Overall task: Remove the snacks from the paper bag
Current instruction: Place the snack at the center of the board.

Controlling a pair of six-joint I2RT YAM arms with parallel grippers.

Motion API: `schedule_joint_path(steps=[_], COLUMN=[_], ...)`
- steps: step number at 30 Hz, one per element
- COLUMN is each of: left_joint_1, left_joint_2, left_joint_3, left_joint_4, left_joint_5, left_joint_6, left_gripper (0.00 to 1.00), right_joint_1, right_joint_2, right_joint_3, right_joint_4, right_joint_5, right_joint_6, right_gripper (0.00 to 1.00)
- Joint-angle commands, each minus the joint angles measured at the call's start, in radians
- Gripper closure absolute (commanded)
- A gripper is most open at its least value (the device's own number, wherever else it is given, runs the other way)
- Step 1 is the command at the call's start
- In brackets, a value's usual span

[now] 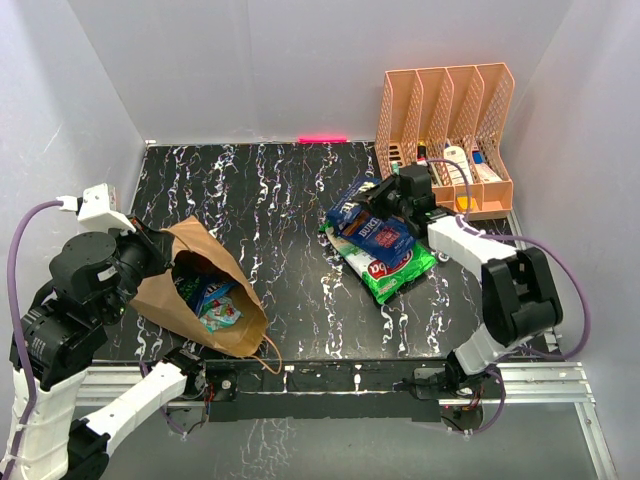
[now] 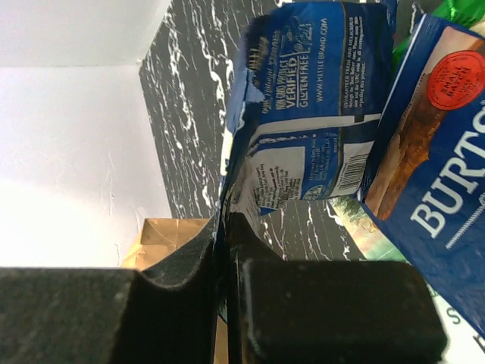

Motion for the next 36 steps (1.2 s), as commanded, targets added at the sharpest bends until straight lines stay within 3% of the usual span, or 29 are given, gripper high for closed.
schedule_joint_path(steps=[1, 18, 21, 25, 32, 36], left_joint_1=[-0.004, -0.004, -0.003, -0.004, -0.003, -0.004], left_joint_2=[0.005, -0.013, -0.011, -0.006, -0.007, -0.006], left_joint_3=[0.026, 0.002, 0.0, 0.007, 0.008, 0.015], left_joint_4=[0.055, 0.068, 0.069, 0.068, 0.072, 0.071], left_joint_5=[-0.016, -0.018, -0.008, -0.007, -0.026, -0.04], left_joint_6=[0.014, 0.006, 0.002, 0.005, 0.006, 0.016], left_gripper=[1.0, 1.0, 1.0, 1.0, 1.0, 1.0], right_joint_1=[-0.034, -0.063, -0.074, -0.096, -0.098, -0.097], right_joint_2=[-0.135, -0.418, -0.449, -0.536, -0.885, -1.033], right_joint_3=[-0.062, -0.448, -0.528, -0.602, -0.55, -0.473], right_joint_4=[0.033, -0.102, -0.101, -0.144, -0.576, -0.636], right_joint_5=[0.094, 0.227, 0.252, 0.248, 0.316, 0.278], right_joint_6=[-0.013, 0.002, -0.015, -0.097, -0.349, -0.409], right_gripper=[0.93, 0.92, 0.85, 0.64, 0.42, 0.35])
